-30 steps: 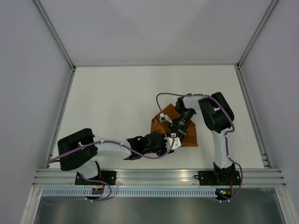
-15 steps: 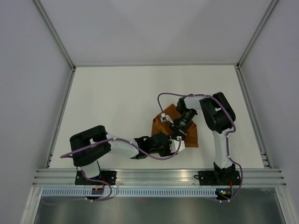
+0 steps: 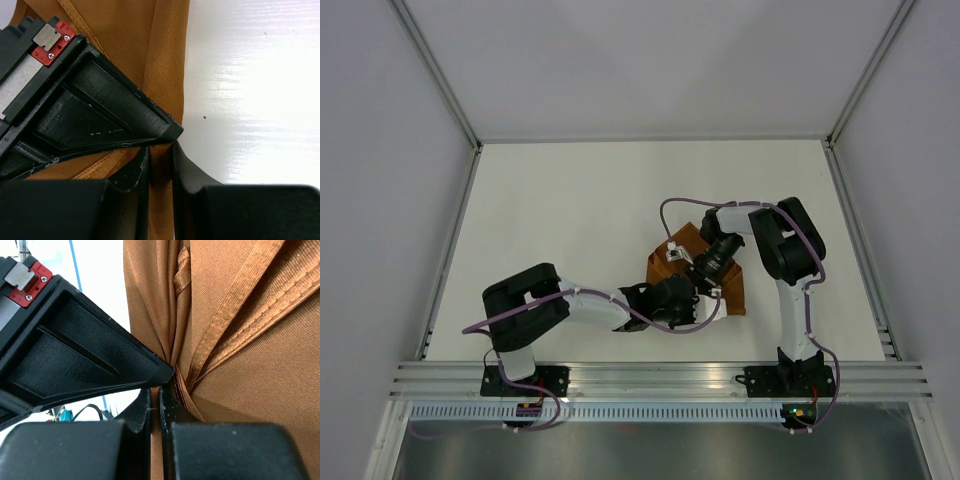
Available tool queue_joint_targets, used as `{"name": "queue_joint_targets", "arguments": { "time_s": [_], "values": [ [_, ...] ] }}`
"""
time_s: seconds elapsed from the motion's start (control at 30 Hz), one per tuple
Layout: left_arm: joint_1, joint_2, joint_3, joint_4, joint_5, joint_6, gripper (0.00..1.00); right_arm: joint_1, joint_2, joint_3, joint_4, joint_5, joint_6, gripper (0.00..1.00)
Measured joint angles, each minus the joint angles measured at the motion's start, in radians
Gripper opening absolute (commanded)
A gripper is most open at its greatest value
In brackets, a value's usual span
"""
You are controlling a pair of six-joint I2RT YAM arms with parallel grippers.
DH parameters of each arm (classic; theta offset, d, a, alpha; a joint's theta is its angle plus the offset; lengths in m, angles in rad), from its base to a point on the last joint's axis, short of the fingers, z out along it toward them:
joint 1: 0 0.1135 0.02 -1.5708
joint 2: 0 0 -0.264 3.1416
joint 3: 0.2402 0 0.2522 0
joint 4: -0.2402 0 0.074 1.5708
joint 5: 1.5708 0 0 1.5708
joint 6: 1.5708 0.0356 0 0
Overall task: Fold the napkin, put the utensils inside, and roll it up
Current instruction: Roll the napkin with the utensil
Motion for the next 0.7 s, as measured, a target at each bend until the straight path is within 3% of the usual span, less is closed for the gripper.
{"name": "queue_joint_targets", "arguments": {
  "time_s": [0.07,0.17,0.37,0.7],
  "values": [
    [0.009,0.003,0.016,-0.029,0.023,0.0,0.02,-0.003,-0.002,-0.002,0.001,0.0,0.0,0.02],
    [0.028,0.005,0.034,-0.059,0.072,0.0,0.02,-0.005,-0.012,-0.009,0.007,0.0,0.001,0.2],
    [0.097,0.036,0.104,-0.141,0.225,-0.029,0.02,-0.016,-0.071,-0.022,0.027,0.02,0.01,0.39],
    [0.207,0.083,0.171,-0.226,0.47,-0.132,0.02,-0.12,-0.31,-0.07,0.333,0.07,0.144,0.47]
  ]
}}
